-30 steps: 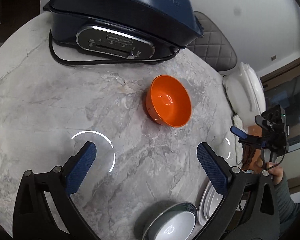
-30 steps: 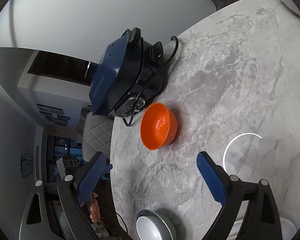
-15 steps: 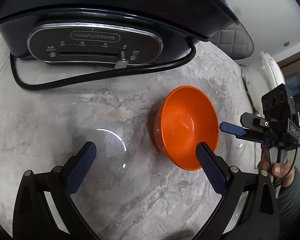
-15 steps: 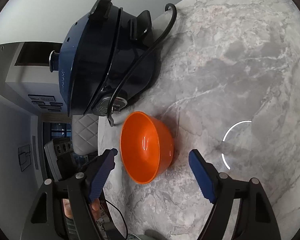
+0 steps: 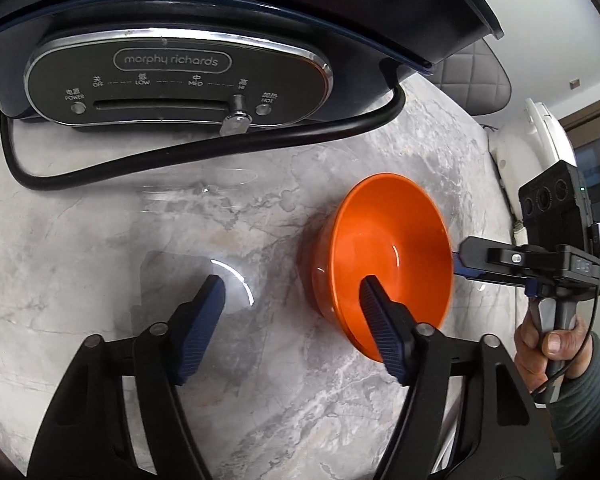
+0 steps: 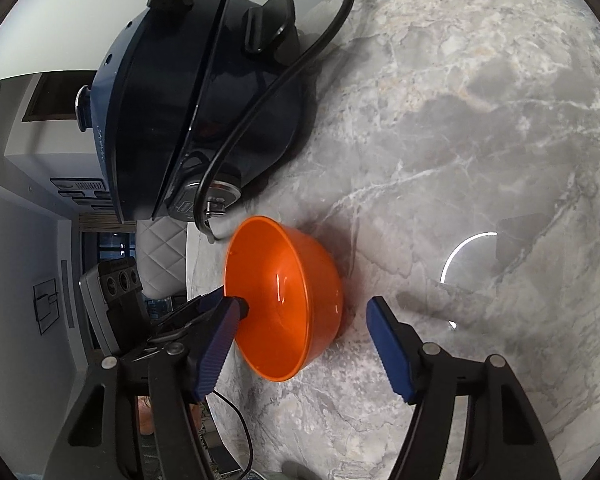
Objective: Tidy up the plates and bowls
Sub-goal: 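Move both tools to the orange bowl and close on its rim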
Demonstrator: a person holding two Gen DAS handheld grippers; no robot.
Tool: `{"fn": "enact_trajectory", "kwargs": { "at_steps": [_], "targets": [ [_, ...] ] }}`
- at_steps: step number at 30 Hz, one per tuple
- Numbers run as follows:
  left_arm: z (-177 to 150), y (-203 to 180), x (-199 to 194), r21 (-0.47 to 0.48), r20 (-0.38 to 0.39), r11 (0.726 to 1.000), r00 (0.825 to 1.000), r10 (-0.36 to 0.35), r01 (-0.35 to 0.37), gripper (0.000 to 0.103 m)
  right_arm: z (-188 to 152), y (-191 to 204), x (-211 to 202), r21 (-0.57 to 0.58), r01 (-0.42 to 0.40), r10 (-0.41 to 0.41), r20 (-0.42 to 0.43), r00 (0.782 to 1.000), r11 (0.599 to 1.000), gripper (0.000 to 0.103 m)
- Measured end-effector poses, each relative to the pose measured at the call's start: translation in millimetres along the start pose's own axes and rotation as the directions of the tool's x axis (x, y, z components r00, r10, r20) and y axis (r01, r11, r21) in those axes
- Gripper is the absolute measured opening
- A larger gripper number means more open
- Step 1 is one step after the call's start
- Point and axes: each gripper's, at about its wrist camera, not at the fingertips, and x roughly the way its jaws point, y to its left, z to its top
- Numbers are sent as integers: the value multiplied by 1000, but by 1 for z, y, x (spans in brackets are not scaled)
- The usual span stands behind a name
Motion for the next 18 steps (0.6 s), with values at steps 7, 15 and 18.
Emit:
{"fn": "enact_trajectory", "kwargs": {
  "at_steps": [7,15,18],
  "targets": [
    [-4,-14,11,13,-12,1000,1000,-21,21,45,-1,-4,0,27,12,-11,-10,1000,1000,52],
    [-1,-27,15,16,-17,999,999,-49,49,21,4,-6,1,35,14,-13,-26,1000,999,31],
    [-1,-28,17,9,-16,998,998,-56,56,16,4,-6,0,33,21,-20,-29,999,999,19]
  ]
}}
